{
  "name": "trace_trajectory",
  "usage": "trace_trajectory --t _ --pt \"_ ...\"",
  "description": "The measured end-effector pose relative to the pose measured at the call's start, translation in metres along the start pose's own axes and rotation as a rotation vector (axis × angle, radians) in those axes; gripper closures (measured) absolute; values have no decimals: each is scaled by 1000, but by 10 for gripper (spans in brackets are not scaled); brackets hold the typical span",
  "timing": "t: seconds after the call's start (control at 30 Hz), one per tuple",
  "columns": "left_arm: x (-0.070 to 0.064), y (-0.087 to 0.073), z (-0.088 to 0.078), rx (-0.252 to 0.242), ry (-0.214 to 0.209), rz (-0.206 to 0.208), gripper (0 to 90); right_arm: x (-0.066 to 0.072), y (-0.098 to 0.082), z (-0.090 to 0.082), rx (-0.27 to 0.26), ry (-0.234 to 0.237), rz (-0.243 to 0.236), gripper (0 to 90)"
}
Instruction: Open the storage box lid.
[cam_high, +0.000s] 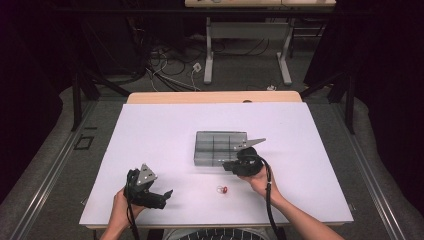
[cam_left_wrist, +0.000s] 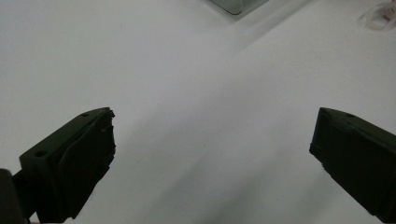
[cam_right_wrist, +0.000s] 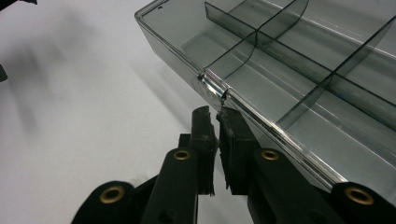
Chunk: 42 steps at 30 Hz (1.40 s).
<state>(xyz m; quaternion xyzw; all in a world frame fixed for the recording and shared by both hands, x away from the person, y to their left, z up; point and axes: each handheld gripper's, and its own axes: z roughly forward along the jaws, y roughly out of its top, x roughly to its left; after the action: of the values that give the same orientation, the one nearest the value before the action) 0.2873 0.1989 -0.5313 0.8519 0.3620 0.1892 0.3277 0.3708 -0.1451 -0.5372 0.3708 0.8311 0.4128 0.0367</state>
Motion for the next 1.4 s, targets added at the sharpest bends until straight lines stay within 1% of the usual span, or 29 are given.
trace_trajectory --t 0.03,0.07,0.1,0.23,0.27,0.3,0.4,0.43,0.5,0.57,0.63,0.67,0.7,0.73,0.8,0.83,0.87,0.9,0.93,1.0,1.1,1.13,1.2,1.23,1.27,1.3,1.33,1.37,1.4 --pt "0 0 0 0 0 0 0 0 0 -1 13 -4 -3 845" --pt "0 0 0 0 0 0 0 0 0 -1 12 -1 0 845" --pt "1 1 -1 15 -11 3 0 0 0 0 11 -3 -1 845" --pt "1 0 -1 13 -10 2 0 0 0 0 18 1 0 845" --pt "0 1 -1 12 -10 3 0 0 -1 3 -11 5 5 845" --pt "0 1 -1 14 -10 3 0 -1 -1 1 23 4 -2 845" --pt "0 1 -1 13 -10 3 0 0 -2 5 25 6 -2 845" --pt "0 0 -1 12 -9 3 0 -1 -2 6 20 5 -10 844" --pt "0 0 -1 6 -4 1 0 0 -2 7 11 5 -8 843" --pt "1 0 -1 12 -9 3 0 0 -2 7 4 7 -6 843" --pt "1 0 -1 12 -10 3 0 0 -2 5 12 9 -5 843" --pt "0 0 0 -1 0 1 0 1 -3 6 -24 13 -2 843" --pt "1 1 -1 13 -10 3 0 1 -1 4 5 12 -9 843" --pt "0 0 -1 4 -4 1 0 2 -2 4 -10 8 -6 843" --pt "1 0 -1 13 -10 3 0 2 -1 4 -23 8 -7 843" --pt "0 0 -1 12 -10 3 0 2 -1 3 -15 8 -6 843" --pt "0 0 -1 10 -11 0 0 2 -1 3 -21 8 1 843" --pt "0 0 -1 4 -6 2 0 1 -1 2 -22 8 -8 842" --pt "0 0 -1 4 -7 1 0 1 0 1 -7 7 -6 841" --pt "0 0 0 3 -6 0 0 0 0 1 -32 4 -5 842" --pt "0 1 0 2 -6 2 0 1 0 1 -35 7 -2 841" --pt "0 0 0 0 -5 1 0 1 1 0 -22 9 -3 841" --pt "0 0 0 -3 -3 1 0 1 1 0 -21 5 -7 841" --pt "-1 0 0 -5 1 0 0 1 1 0 -27 10 -2 841" --pt "-1 0 0 -6 -2 -1 0 1 0 1 -52 7 -2 841" --pt "-1 1 0 -2 -5 -2 0 1 1 -1 -24 1 -8 841" --pt "-1 1 0 -4 -3 -2 0 1 1 -1 -28 3 -8 842" --pt "-1 1 -1 8 -7 -3 0 2 1 -1 -34 0 -8 842" --pt "-2 1 -1 3 -5 -7 0 2 1 0 -35 0 -8 841"
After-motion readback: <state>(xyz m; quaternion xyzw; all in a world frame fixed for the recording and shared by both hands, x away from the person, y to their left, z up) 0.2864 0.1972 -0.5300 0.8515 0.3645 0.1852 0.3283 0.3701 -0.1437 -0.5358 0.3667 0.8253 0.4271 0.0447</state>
